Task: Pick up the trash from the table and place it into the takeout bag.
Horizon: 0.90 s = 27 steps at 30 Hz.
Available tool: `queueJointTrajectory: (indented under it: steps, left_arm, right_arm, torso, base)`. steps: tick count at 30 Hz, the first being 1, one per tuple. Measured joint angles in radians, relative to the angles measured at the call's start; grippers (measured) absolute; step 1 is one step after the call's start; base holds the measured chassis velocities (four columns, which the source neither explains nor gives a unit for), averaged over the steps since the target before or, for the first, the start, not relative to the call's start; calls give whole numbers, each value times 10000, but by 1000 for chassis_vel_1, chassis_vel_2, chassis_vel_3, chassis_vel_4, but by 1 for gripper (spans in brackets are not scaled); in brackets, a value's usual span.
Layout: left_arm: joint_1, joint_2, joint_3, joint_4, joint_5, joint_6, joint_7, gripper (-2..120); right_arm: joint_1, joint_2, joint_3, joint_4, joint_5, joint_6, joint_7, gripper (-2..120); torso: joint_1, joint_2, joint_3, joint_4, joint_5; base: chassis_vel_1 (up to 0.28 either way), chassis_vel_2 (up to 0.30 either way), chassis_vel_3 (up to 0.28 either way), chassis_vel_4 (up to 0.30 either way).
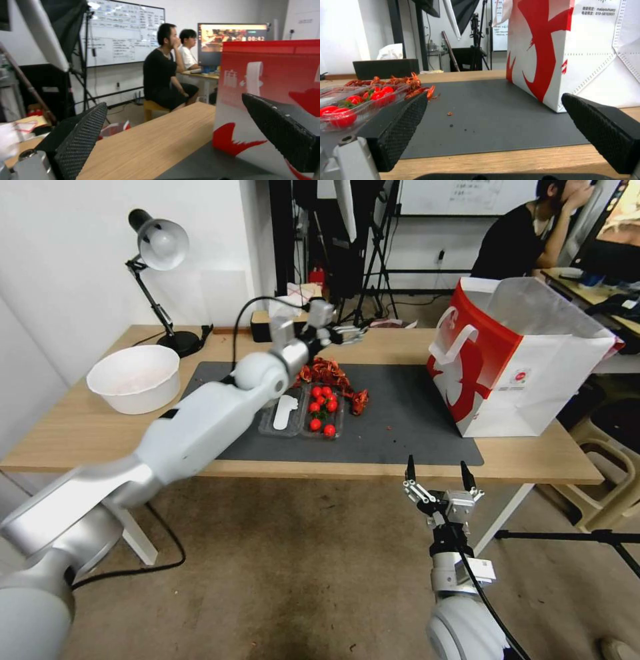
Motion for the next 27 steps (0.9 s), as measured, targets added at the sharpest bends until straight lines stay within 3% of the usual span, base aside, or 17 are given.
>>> queueJointTrajectory:
  steps: [18, 19, 27]
  left_arm:
    - [1649, 1081, -1332, -1412, 363, 67, -268, 100]
    - [2172, 1348, -1851, -1750, 543, 138, -399, 100]
    - [4210, 2104, -3372, -2757, 992, 238, -573, 100]
  right_arm:
    - [7, -9, -59, 0, -7, -5, -16, 100]
    - [8, -26, -69, -7, -9, -6, -18, 100]
    - [32, -68, -107, -71, -9, -6, -24, 100]
  torso:
    - [0, 0, 0, 0, 1]
    - [0, 0, 0, 0, 4]
    - [0, 0, -1, 1, 0]
  base:
    - [0, 0, 0, 0]
    - [0, 0, 0, 0]
    - [0, 0, 0, 0]
